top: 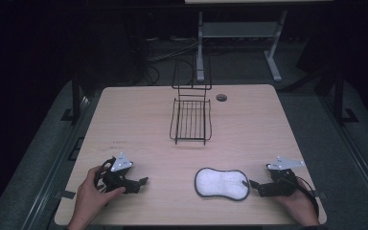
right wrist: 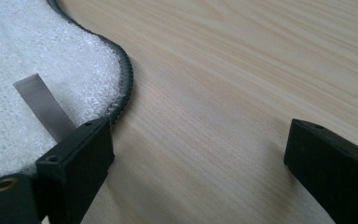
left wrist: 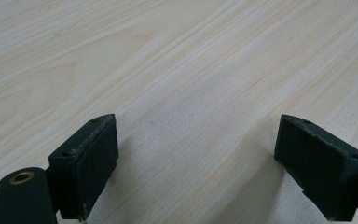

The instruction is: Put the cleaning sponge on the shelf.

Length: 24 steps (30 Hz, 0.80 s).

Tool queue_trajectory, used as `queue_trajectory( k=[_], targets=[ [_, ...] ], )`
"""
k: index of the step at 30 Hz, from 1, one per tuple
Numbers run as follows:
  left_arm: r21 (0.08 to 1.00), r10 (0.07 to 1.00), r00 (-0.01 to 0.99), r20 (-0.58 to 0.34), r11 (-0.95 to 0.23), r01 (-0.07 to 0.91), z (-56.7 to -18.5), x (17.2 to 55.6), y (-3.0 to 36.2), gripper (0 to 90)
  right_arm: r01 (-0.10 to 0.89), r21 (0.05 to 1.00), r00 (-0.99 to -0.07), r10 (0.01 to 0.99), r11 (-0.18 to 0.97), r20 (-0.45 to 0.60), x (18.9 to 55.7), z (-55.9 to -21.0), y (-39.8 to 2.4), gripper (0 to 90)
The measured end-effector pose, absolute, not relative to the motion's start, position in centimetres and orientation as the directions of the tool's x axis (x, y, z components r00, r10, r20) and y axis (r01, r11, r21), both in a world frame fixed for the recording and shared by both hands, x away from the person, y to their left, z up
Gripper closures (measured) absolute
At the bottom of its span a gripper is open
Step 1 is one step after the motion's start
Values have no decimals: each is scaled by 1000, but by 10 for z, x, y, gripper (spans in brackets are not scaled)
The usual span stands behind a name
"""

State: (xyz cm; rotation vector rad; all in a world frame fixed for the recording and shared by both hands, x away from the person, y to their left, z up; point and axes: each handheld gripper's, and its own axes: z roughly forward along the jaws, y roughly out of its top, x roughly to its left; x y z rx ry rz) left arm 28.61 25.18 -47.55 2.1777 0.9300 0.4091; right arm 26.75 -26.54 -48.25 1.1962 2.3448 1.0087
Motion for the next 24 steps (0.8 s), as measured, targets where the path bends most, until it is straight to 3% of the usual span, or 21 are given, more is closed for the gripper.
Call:
queue_trajectory(
  k=[3, 5, 8, 9, 13, 14, 15, 16, 17, 18, 24],
  targets=[
    [725, 726, 688, 7, -478, 497, -475, 287, 251, 126, 574, 715, -596, 802, 399, 32, 267, -482, -265, 88],
    [725, 726, 687, 7, -477, 497, -475, 287, 251, 126, 574, 714, -600, 799, 402, 32, 266, -480, -266, 176],
    [725, 727, 687, 7, -477, 497, -475, 287, 251, 126, 586, 708, -593, 804, 394, 43, 266, -478, -266, 210],
    [724, 726, 687, 7, -478, 497, -475, 287, 251, 126, 593, 706, -593, 803, 388, 57, 265, -475, -267, 306],
    [725, 726, 687, 7, -477, 497, -475, 287, 251, 126, 578, 729, -605, 793, 367, 80, 261, -464, -267, 554],
    [725, 726, 687, 7, -477, 497, -475, 287, 251, 126, 578, 729, -605, 793, 367, 80, 261, -464, -267, 554],
    [724, 726, 687, 7, -477, 497, -475, 287, 251, 126, 571, 738, -622, 777, 361, 101, 258, -458, -266, 706],
    [724, 726, 687, 7, -477, 497, -475, 287, 251, 126, 569, 739, -628, 770, 361, 108, 258, -457, -266, 763],
    [724, 726, 687, 7, -477, 497, -475, 287, 251, 126, 569, 739, -628, 770, 361, 108, 258, -457, -266, 763],
    [724, 726, 687, 7, -477, 497, -475, 287, 251, 126, 568, 740, -647, 751, 362, 129, 255, -453, -264, 876],
    [724, 726, 687, 7, -477, 497, -475, 287, 251, 127, 568, 743, -683, 707, 354, 185, 251, -448, -257, 896]
  ],
)
